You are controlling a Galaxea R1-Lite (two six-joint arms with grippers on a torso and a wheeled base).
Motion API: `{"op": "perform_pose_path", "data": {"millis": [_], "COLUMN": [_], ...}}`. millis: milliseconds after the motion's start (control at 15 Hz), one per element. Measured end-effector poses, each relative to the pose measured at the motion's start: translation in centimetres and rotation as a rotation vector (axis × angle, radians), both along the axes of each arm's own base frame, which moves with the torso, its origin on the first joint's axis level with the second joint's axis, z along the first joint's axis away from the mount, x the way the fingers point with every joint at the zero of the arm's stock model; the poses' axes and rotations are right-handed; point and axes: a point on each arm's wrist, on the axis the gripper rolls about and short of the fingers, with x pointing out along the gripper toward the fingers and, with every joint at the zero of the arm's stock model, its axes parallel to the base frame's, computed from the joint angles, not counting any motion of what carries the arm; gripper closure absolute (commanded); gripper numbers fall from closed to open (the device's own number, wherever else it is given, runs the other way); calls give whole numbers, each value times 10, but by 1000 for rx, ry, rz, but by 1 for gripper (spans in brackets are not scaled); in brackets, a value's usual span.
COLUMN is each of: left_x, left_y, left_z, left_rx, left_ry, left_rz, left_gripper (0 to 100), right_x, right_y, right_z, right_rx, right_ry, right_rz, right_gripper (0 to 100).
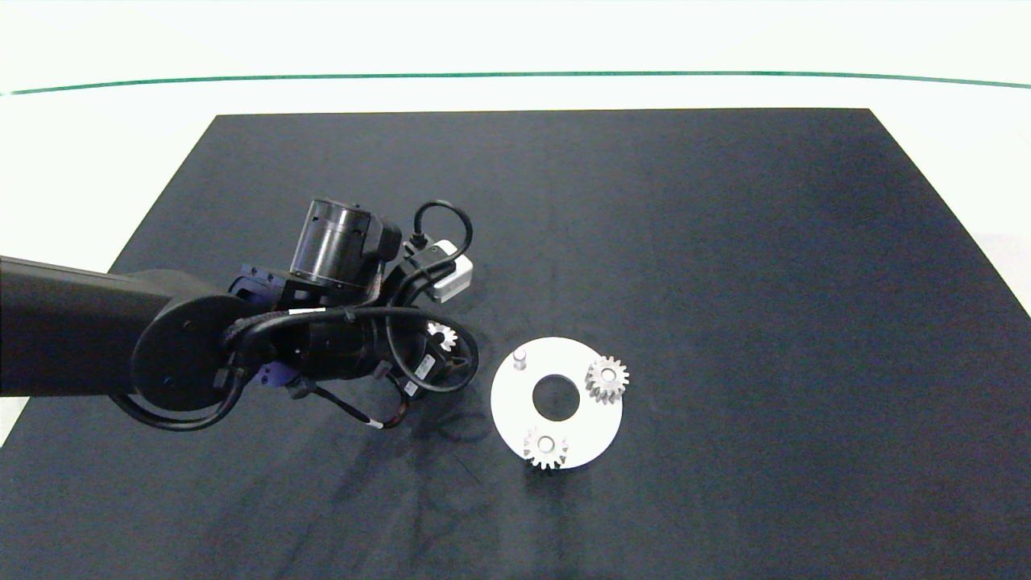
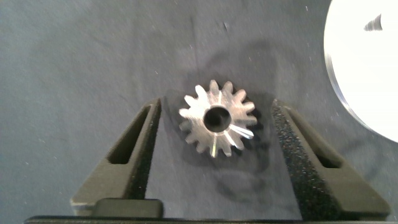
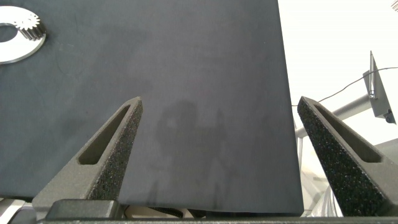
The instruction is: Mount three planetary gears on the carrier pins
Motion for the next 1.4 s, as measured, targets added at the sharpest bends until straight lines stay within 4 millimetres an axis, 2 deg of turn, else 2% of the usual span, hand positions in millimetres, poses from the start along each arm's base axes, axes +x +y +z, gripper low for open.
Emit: {"op": "perform_pose_path", "data": {"millis": [1400], "left_x": [1], "left_y": [1], "left_z": [0], "left_rx": [-9], "left_ry": [8], "left_rz": [-16], "left_gripper": [76], "right_x": [-1], "right_y": [0], "right_z": [1], "right_rx": [0], "right_ry": [-3], "right_rz": [0], "right_gripper": [0]}}
